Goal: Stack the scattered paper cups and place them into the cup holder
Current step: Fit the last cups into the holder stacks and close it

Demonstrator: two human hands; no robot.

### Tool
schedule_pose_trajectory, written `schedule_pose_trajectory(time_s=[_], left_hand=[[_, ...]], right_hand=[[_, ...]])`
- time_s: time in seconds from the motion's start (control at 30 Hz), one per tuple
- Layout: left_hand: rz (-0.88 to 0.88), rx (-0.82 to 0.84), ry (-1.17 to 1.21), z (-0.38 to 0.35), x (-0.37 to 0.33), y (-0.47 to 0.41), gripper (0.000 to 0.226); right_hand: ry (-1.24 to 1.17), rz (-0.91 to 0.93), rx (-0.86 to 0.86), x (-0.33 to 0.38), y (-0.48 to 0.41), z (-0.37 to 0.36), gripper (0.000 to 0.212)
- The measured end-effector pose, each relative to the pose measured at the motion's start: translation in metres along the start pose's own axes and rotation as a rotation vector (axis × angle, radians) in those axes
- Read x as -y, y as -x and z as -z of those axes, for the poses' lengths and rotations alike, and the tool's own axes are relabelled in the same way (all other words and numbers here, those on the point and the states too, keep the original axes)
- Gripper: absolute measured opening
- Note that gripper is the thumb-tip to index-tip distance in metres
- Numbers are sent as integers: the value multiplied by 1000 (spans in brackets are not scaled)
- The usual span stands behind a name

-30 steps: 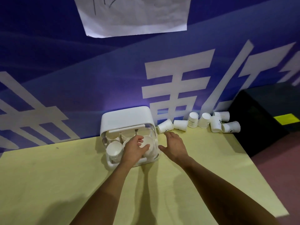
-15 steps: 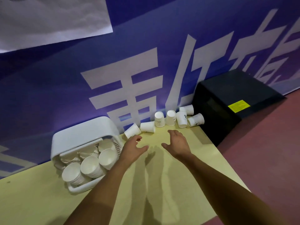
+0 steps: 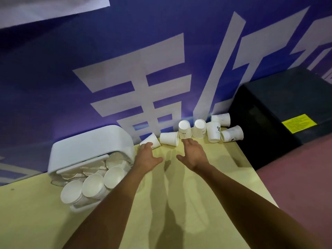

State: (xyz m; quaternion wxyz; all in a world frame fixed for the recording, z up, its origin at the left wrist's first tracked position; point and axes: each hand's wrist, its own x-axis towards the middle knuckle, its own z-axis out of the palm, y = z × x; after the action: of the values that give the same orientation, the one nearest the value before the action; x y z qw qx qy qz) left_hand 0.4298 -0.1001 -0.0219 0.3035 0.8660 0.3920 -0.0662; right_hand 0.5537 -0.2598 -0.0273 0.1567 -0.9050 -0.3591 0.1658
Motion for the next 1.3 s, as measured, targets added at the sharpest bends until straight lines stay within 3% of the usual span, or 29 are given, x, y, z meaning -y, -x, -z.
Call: schedule_pose_trajectory(time_s=[0.23, 0.33, 0.5, 0.67, 0.83, 1.03, 1.3], left_hand=[[41, -84, 41, -8, 8, -40, 80], [36, -114, 1, -15, 15, -59, 74], [48, -156, -48, -22, 16, -76, 83], [54, -147, -81, -31, 27, -84, 89], [57, -184, -140, -40, 31, -83, 70], [79, -163, -203, -57, 29, -70, 64], [61, -141, -109, -64, 23, -41, 67]], right_hand=[[-12, 104, -38, 12, -40, -22, 61], [112, 244, -59, 14, -55, -28, 56], [322, 364, -80, 14, -78, -40, 54], [377, 362, -62, 10, -89, -54, 57], [388, 326, -78, 7, -94, -66, 54], [373, 255, -95, 7, -88, -79, 55], [254, 130, -85, 0, -54, -76, 56]])
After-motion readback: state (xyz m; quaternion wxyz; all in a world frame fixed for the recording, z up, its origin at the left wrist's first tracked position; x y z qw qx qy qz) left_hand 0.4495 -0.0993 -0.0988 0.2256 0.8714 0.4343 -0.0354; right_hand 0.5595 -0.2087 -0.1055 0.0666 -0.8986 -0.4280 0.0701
